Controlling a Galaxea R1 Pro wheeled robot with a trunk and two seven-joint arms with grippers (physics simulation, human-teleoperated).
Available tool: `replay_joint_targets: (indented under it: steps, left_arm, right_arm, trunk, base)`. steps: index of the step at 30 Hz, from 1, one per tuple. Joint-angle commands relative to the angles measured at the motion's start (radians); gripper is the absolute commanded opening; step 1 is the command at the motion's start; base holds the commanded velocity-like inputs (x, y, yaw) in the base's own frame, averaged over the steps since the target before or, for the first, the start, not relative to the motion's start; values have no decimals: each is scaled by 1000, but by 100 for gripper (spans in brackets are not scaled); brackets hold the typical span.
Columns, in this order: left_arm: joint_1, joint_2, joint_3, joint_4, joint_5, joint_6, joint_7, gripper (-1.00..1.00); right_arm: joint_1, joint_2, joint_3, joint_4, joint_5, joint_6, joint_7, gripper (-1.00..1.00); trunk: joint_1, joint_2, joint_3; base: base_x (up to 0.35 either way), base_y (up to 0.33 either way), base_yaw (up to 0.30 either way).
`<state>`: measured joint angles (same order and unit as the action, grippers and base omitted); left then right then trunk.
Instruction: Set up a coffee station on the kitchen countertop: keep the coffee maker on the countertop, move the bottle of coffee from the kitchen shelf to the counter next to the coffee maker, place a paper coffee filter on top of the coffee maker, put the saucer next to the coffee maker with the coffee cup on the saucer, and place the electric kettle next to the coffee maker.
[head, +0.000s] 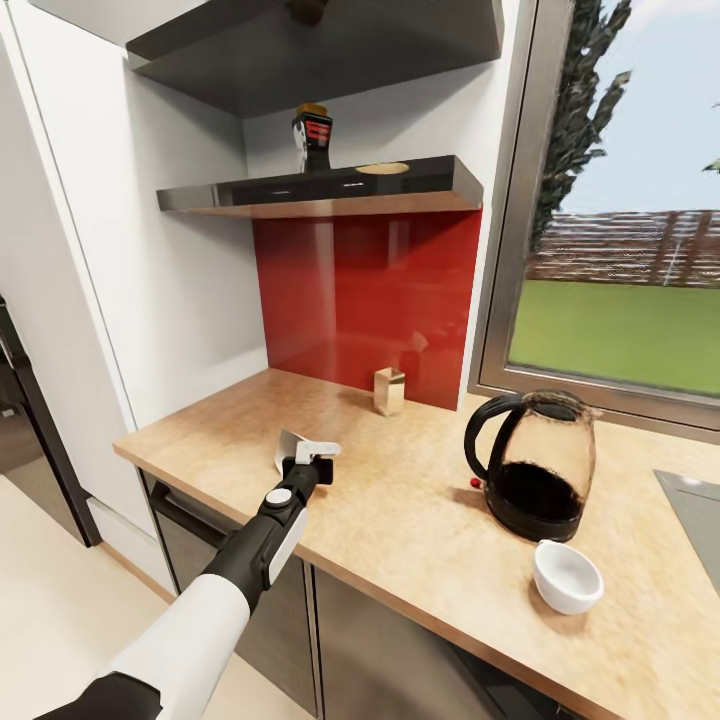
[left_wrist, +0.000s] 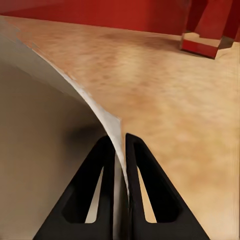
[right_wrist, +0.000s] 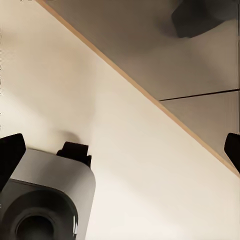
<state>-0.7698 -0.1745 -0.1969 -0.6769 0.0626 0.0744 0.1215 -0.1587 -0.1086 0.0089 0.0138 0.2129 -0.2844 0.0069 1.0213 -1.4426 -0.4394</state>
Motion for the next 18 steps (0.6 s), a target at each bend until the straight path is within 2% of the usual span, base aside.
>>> replay_joint_targets:
  steps: [1,18]
  left_arm:
    - [0,0,-2,-1,5,5,6,-100]
    - [0,0,-3,-1,5,5,5,-100]
  right_arm:
    - [-1,0,0,1,3,-4,1,100]
    - [-1,0,0,1,3,-4,1,100]
  trunk:
    - [-4,7,2]
    - [-69,126,55]
  base:
    - [0,0,0]
    - [0,0,0]
